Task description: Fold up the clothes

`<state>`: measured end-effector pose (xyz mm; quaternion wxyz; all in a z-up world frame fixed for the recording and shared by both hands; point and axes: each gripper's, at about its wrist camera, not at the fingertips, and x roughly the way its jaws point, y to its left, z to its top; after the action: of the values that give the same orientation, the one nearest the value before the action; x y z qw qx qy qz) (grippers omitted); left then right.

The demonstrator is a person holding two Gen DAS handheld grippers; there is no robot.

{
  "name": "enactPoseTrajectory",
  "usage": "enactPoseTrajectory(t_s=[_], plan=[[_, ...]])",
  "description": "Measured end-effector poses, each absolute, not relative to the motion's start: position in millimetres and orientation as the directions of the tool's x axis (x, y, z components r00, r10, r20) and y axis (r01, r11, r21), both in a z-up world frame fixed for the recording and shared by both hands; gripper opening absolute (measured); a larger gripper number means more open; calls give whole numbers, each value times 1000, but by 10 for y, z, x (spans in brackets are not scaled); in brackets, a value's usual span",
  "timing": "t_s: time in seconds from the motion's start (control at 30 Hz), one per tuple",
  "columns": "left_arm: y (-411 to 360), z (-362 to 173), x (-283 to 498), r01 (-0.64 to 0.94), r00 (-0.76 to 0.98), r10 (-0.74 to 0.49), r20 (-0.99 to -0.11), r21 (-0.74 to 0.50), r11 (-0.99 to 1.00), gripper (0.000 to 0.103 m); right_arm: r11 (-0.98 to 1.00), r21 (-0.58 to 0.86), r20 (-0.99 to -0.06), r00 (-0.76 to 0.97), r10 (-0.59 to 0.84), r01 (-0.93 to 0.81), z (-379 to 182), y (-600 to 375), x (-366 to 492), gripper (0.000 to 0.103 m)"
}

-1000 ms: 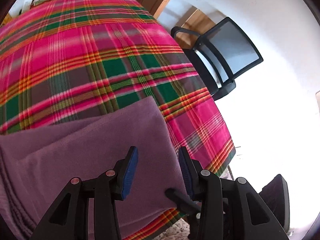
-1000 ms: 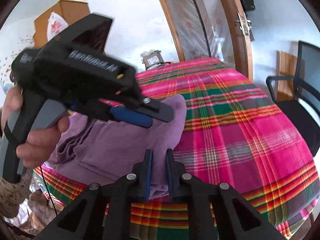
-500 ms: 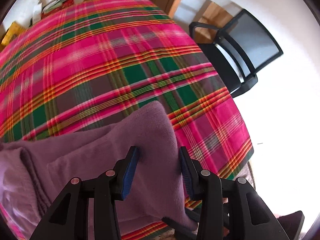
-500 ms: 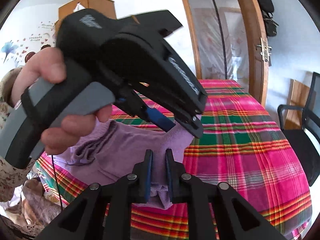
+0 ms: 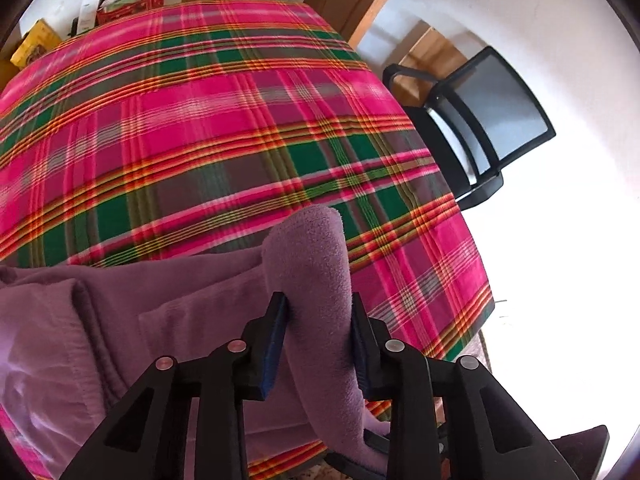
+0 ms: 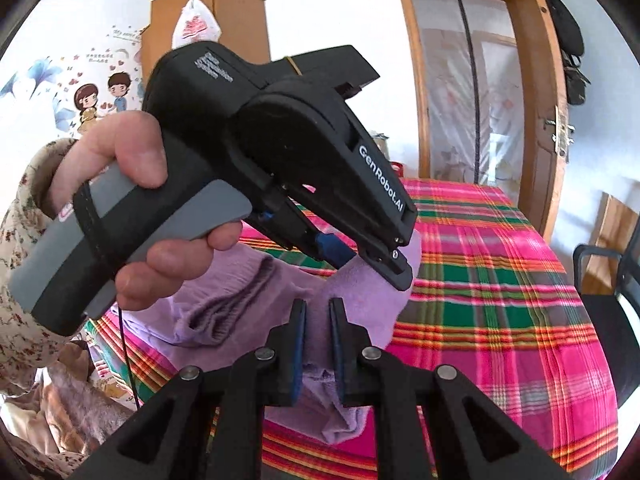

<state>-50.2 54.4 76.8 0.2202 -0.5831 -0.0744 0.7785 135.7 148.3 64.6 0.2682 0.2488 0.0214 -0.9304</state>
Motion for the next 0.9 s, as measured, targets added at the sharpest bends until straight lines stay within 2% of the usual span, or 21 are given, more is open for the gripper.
enactPoseTrajectory(t_s=[0.1, 0.2, 0.9], plan=[[391, 859, -458, -263, -251, 441, -862, -378, -888, 20, -846, 79, -470, -729, -498, 527, 698, 1366, 1362, 12], [218, 947, -410, -260, -276, 462, -843, -397, -880, 17, -830, 73, -460, -720, -520, 553, 784, 1236, 1371, 11], [-1000, 1499, -150, -189, -462, 521, -717, -495, -848, 16, -706, -12, -399, -651, -646, 708, 1345, 246, 1374, 11]])
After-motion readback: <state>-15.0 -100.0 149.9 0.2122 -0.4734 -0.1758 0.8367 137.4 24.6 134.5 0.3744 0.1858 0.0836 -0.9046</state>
